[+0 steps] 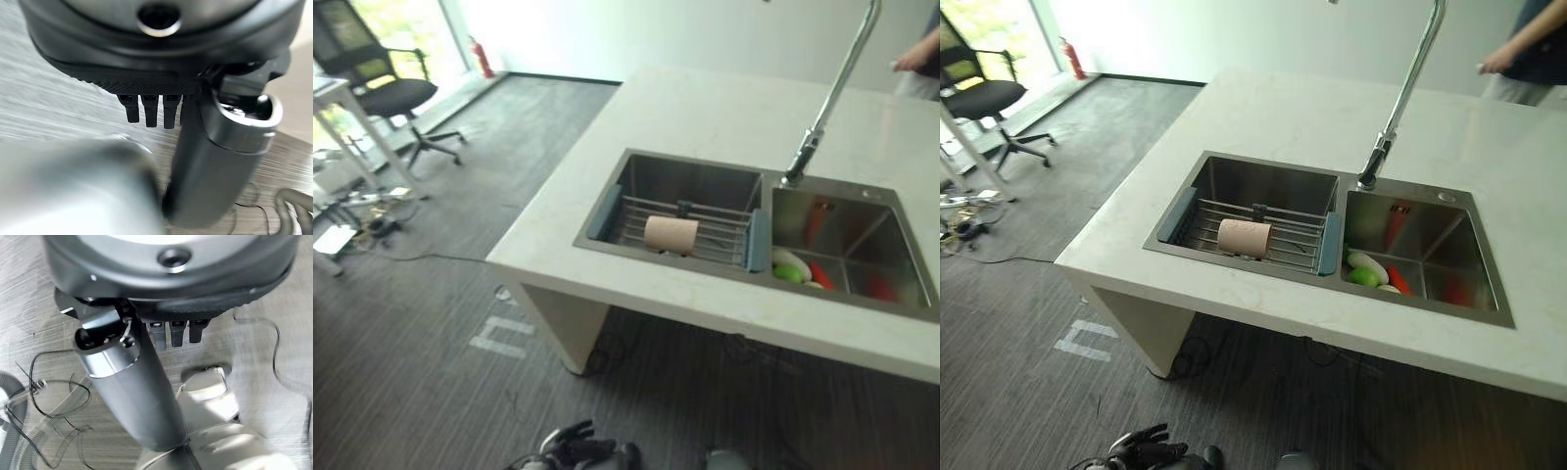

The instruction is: Place the dishes in the dishwasher.

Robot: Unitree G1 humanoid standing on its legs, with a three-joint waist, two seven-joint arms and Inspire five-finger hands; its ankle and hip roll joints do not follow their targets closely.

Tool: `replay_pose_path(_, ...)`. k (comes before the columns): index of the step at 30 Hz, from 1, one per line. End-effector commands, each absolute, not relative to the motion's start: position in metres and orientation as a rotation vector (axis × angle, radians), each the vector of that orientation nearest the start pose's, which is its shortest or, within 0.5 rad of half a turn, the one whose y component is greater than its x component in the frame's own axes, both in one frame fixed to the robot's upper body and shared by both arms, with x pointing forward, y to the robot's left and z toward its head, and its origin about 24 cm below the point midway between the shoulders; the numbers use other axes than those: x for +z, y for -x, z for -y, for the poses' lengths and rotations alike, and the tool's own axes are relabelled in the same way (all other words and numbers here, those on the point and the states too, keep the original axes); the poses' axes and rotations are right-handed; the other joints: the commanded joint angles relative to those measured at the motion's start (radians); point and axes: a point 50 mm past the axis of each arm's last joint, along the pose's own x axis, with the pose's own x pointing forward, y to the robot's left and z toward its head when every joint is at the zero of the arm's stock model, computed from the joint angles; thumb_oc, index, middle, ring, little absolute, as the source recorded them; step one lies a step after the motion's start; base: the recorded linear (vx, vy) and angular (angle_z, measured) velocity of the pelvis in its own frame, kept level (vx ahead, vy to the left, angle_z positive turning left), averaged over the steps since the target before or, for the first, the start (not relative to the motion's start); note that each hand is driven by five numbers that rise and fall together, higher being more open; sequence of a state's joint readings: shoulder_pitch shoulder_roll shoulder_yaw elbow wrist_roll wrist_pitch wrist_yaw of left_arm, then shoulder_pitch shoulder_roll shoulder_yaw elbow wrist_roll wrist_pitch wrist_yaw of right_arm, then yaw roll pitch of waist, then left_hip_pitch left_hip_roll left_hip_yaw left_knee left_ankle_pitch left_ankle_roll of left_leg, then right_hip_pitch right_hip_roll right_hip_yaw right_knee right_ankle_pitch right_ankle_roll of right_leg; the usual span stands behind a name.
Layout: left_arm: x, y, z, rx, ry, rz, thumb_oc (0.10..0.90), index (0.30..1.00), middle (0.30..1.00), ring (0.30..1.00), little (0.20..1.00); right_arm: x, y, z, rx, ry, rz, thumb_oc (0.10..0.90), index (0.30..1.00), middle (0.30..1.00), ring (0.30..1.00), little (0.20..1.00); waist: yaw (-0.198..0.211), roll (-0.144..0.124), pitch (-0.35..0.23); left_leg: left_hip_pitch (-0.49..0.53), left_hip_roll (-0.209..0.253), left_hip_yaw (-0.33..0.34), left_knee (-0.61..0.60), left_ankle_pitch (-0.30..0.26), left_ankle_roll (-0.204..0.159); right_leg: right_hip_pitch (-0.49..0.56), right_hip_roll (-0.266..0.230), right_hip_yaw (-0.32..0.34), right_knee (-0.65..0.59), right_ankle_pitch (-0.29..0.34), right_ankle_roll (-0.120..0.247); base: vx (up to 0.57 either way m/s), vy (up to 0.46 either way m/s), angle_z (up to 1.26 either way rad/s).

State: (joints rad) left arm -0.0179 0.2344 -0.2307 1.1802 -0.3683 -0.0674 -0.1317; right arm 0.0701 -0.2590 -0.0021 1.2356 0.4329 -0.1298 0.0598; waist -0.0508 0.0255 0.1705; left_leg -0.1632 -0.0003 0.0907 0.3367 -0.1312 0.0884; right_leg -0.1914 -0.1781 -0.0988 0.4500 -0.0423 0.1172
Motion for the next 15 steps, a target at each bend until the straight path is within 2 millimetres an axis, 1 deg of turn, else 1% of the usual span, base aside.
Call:
replay_pose_path(1, -0.147, -0.125, -0.226, 0.05, 0.006, -1.002, 0.8, 0.9, 0.9, 0.9, 0.9, -0.141, -0.12, 0.261, -0.316, -0.114, -0.932, 0.8, 0.9, 0.9, 0.9, 0.9, 0.032, 0.018, 0.029, 0.022, -0.006, -0.076, -0.037, -0.008, -0.057, 0.121, 0.055, -0.087, -0.15, 0.046, 0.033, 0.09, -0.069, -0.7)
replay_pose_path(2, -0.147, -0.125, -0.226, 0.061, 0.021, -1.0, 0.8, 0.9, 0.9, 0.9, 0.9, -0.143, -0.119, 0.258, -0.307, -0.11, -0.946, 0.8, 0.9, 0.9, 0.9, 0.9, 0.032, 0.0, 0.029, 0.023, -0.023, -0.07, -0.037, -0.014, -0.061, 0.068, 0.036, -0.063, -0.15, 0.016, 0.041, 0.08, -0.1, -0.86)
replay_pose_path(3, -0.147, -0.124, -0.227, 0.063, 0.021, -1.001, 0.8, 0.9, 0.9, 0.9, 0.9, -0.145, -0.117, 0.255, -0.304, -0.109, -0.956, 0.8, 0.9, 0.9, 0.9, 0.9, 0.024, -0.013, 0.028, 0.03, -0.043, -0.079, -0.037, -0.028, -0.057, 0.019, 0.024, -0.025, -0.15, 0.046, 0.054, 0.12, -0.151, -0.69)
replay_pose_path(4, -0.147, -0.124, -0.229, 0.069, 0.019, -1.003, 0.8, 0.9, 0.9, 0.9, 0.9, -0.147, -0.115, 0.251, -0.295, -0.111, -0.974, 0.8, 0.9, 0.9, 0.9, 0.9, 0.02, -0.016, 0.029, 0.037, -0.044, -0.084, -0.037, -0.04, -0.056, -0.001, 0.021, 0.002, -0.15, 0.065, 0.062, 0.14, -0.183, -0.34)
replay_pose_path(6, -0.148, -0.123, -0.229, 0.079, 0.018, -1.018, 0.8, 0.9, 0.9, 0.9, 0.9, -0.149, -0.112, 0.247, -0.291, -0.123, -0.993, 0.8, 0.9, 0.9, 0.9, 0.9, 0.03, -0.025, 0.013, 0.031, -0.035, -0.06, -0.037, -0.042, -0.061, -0.008, 0.007, -0.015, -0.15, 0.039, 0.073, 0.13, -0.189, 0.32)
replay_pose_path(8, -0.151, -0.118, -0.228, 0.094, 0.019, -1.047, 0.8, 0.9, 0.9, 0.9, 0.9, -0.15, -0.11, 0.247, -0.305, -0.139, -0.997, 0.8, 0.9, 0.9, 0.9, 0.9, 0.037, -0.032, 0.0, 0.029, -0.02, -0.043, -0.037, -0.042, -0.07, 0.0, 0.001, -0.029, -0.15, 0.025, 0.076, 0.11, -0.18, 0.21)
replay_pose_path(11, -0.155, -0.107, -0.228, 0.114, 0.034, -1.105, 0.8, 0.9, 0.9, 0.9, 0.9, -0.149, -0.111, 0.248, -0.28, -0.122, -0.995, 0.8, 0.9, 0.9, 0.9, 0.9, 0.039, -0.039, -0.014, 0.036, 0.0, -0.035, -0.037, -0.043, -0.083, 0.031, 0.014, -0.034, -0.15, -0.009, 0.062, 0.12, -0.198, -0.01)
replay_pose_path(12, -0.158, -0.099, -0.227, 0.131, 0.051, -1.134, 0.8, 0.9, 0.9, 0.9, 0.9, -0.149, -0.112, 0.248, -0.265, -0.117, -0.989, 0.8, 0.9, 0.9, 0.9, 0.9, 0.037, -0.043, -0.018, 0.044, 0.009, -0.041, -0.037, -0.042, -0.089, 0.049, 0.029, -0.027, -0.15, -0.029, 0.05, 0.14, -0.256, 0.07)
replay_pose_path(15, -0.161, -0.088, -0.226, 0.177, 0.093, -1.169, 0.8, 0.9, 0.9, 0.9, 0.9, -0.148, -0.113, 0.248, -0.264, -0.132, -0.988, 0.8, 0.9, 0.9, 0.9, 0.9, 0.033, -0.05, -0.016, 0.077, 0.026, -0.047, -0.037, -0.035, -0.101, 0.074, 0.05, -0.023, -0.15, -0.051, 0.026, 0.11, -0.237, 0.04)
